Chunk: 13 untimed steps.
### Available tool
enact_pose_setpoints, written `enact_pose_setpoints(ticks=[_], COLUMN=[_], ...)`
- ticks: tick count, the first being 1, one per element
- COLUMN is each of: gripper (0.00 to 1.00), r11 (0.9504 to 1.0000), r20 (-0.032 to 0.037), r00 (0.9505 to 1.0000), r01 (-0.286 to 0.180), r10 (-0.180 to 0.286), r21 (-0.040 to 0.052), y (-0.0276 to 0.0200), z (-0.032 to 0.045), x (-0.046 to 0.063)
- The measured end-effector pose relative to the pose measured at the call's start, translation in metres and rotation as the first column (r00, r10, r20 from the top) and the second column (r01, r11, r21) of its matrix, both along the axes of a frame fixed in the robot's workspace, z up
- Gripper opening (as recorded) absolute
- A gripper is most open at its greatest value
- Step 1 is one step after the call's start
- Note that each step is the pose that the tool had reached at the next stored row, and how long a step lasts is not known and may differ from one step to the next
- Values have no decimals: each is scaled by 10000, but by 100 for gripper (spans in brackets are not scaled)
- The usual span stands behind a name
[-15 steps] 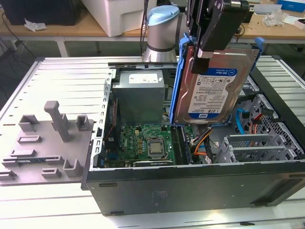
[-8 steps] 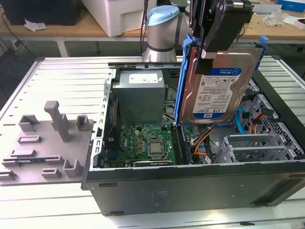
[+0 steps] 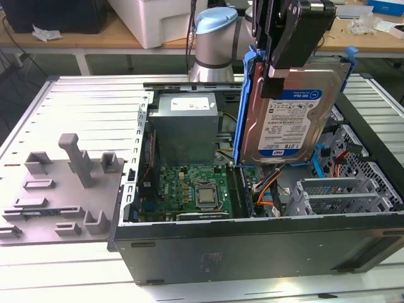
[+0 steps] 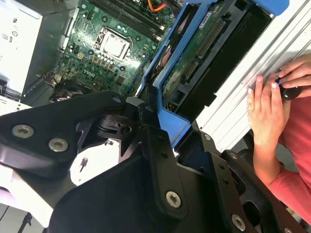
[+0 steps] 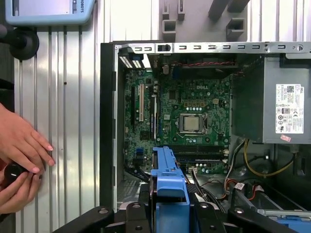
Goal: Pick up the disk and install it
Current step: 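Insert the disk into the insertion slot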
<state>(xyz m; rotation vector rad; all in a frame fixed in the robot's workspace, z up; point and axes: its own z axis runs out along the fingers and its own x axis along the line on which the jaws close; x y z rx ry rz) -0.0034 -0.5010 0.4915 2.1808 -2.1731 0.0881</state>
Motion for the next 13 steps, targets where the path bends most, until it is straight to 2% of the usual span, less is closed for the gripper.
enact_pose_setpoints(ticks=[7,11,13], gripper=[36,36,36], r11=[9999,9997,9997], r20=[51,62,62], r00=[10000,10000,10000], r01=[1,-2,-2], r10=[-2,0,0], r21=[124,239,249], y=[-15,-26,-26], z=[-3,-4,-4], x=[-1,-5,-6])
